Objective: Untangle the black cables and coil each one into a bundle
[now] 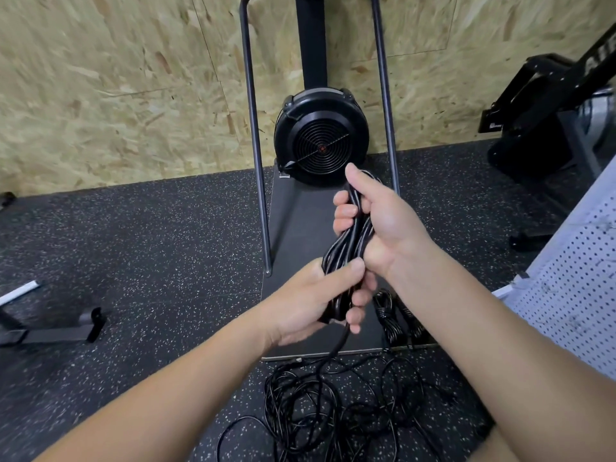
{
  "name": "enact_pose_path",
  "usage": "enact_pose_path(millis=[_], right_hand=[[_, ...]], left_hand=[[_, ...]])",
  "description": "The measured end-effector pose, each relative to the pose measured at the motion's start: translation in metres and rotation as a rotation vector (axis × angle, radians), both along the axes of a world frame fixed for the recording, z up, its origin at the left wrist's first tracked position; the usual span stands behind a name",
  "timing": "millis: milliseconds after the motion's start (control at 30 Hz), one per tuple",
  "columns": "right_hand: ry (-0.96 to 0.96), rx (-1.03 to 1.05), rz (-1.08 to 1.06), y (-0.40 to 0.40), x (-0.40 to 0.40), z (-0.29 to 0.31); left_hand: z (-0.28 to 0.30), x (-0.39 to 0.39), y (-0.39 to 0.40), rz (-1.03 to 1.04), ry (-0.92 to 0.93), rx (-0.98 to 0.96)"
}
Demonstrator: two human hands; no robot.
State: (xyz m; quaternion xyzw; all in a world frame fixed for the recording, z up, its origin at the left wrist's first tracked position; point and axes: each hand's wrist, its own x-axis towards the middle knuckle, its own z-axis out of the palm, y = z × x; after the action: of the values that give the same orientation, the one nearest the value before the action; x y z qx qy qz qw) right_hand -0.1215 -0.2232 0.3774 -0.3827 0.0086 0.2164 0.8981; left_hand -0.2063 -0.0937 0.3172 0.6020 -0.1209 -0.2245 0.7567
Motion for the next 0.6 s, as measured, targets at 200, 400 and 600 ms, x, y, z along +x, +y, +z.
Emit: enact_pose_path(millis=[200,400,600], right_hand=[[-0.23,-0.249,-0.009,-0.004,0.011,-0.034],[-0.253,-0.539,0.598,-0.006,-0.004,-0.08],[-0.248,-0.728,0.444,-0.001,0.0,-0.089]], left_hand=[[-0.017,0.019,0.008,0.289,-0.103,0.205],[-0.003,0.051,0.041,0.726,-0.062,0.0],[0.005,0.061,0.068,0.938,-0.032,-0.102]])
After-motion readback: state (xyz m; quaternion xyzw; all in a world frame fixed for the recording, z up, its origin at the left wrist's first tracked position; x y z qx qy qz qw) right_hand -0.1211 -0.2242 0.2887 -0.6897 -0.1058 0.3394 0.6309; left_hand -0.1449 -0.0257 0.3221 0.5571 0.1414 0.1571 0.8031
